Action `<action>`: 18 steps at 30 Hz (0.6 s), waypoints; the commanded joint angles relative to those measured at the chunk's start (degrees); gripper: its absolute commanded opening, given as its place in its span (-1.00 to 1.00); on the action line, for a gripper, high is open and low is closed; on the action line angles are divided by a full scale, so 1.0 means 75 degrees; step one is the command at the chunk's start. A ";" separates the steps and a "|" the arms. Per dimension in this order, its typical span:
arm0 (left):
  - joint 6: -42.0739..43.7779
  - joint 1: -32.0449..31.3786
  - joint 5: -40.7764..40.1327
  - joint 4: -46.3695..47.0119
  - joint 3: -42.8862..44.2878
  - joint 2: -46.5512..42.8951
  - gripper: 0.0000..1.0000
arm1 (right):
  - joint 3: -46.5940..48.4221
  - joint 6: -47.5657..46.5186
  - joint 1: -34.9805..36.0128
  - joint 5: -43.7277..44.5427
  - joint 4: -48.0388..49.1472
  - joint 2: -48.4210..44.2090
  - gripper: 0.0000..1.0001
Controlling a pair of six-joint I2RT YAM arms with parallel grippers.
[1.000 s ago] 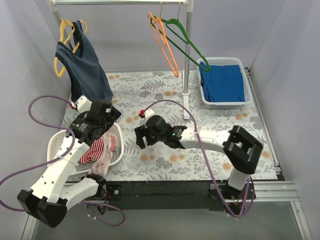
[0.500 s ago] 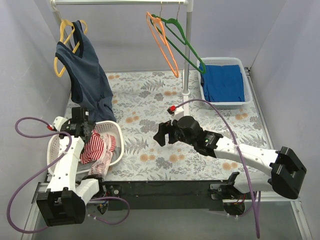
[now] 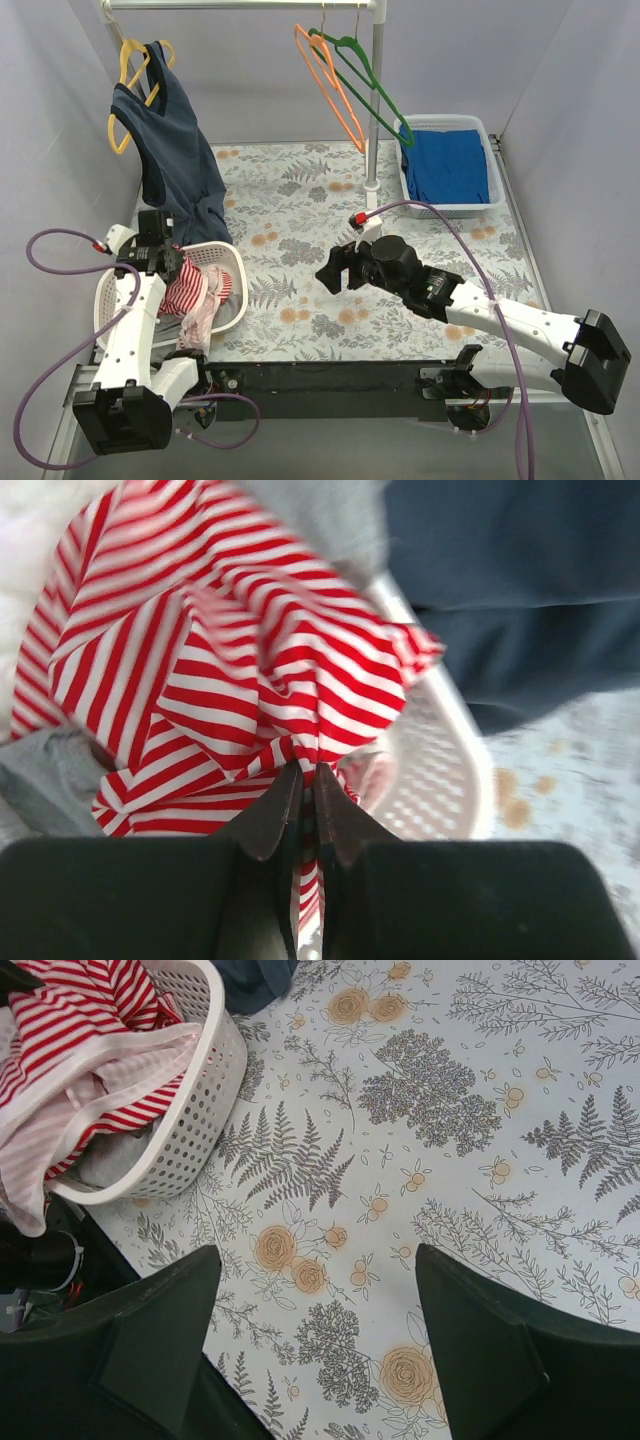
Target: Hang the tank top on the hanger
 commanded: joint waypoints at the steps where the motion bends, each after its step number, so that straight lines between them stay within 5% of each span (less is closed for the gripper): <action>1: 0.1050 0.0055 0.0027 0.0270 0.1482 -0.0670 -1.00 | 0.0411 -0.0223 -0.0046 0.0010 -0.0168 -0.0328 0.74; 11: 0.2117 0.0020 0.0438 0.0246 0.4343 -0.0003 -1.00 | 0.1384 -0.0621 -0.0046 -0.0201 -0.0731 -0.0035 0.73; 18: 0.3020 -0.0320 0.2206 0.1124 0.5514 0.0395 -1.00 | 0.1993 -0.0949 -0.0058 0.0266 -0.1129 -0.0105 0.73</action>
